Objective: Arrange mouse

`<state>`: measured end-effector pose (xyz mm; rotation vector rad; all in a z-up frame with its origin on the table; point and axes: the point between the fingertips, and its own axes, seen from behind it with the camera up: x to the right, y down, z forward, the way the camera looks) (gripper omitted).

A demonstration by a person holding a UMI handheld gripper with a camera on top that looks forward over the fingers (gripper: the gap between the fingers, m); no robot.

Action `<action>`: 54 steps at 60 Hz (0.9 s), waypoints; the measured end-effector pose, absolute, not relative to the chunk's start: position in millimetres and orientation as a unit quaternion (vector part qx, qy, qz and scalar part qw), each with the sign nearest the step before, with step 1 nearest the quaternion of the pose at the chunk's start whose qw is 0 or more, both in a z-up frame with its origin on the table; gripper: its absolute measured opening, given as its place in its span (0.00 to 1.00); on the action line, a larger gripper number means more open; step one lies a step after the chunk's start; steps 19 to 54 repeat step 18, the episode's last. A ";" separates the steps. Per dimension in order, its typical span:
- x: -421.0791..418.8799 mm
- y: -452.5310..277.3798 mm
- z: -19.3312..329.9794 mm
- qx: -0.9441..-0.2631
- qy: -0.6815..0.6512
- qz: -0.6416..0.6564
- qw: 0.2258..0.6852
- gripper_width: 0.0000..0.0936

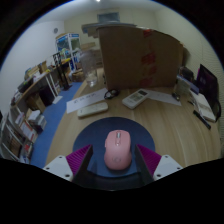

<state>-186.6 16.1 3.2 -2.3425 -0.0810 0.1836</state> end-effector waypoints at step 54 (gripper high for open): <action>-144.7 -112.7 91.2 -0.911 0.042 0.119 0.393 0.90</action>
